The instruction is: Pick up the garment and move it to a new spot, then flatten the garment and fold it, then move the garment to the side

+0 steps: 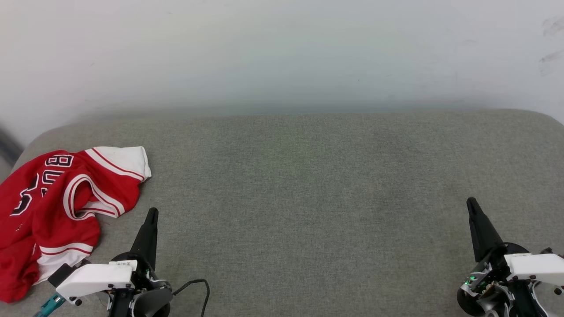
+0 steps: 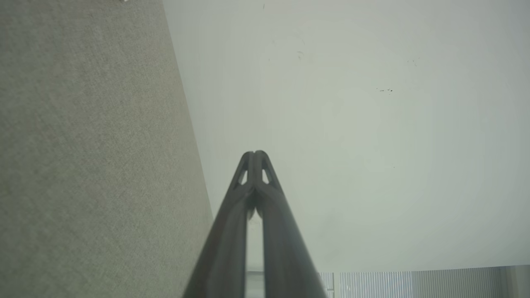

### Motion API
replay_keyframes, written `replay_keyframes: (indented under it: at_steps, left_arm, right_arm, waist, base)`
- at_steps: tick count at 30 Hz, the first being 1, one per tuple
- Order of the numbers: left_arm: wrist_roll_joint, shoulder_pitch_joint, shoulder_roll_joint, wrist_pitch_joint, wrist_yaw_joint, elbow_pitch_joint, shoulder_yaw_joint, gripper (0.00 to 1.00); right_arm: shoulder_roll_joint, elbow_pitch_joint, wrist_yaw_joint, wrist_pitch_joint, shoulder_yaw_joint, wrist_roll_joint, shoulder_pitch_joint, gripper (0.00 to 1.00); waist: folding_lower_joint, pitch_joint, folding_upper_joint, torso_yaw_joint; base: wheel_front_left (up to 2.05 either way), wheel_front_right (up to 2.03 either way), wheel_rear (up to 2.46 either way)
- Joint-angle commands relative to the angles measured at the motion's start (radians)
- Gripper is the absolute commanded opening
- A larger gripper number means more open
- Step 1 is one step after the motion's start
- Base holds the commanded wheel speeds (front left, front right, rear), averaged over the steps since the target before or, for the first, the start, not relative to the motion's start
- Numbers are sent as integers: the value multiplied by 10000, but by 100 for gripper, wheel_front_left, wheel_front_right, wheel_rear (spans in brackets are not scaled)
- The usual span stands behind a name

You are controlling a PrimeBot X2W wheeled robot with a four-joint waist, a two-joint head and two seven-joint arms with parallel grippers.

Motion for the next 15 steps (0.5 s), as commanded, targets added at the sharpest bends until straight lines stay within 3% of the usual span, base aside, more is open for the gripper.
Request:
replay_keyframes:
  at_steps: [1, 15]
  left_arm:
    - [7, -69, -13, 17, -22, -24, 15, 0]
    - [7, -69, -13, 17, -22, -24, 15, 0]
  right_arm:
    - [21, -23, 29, 1, 2, 40, -111, 0]
    - [21, -23, 29, 1, 1, 40, -111, 0]
  waist:
    - [0, 0, 0, 0]
    - [0, 0, 0, 0]
  base:
    - [0, 0, 0]
    - [0, 0, 0]
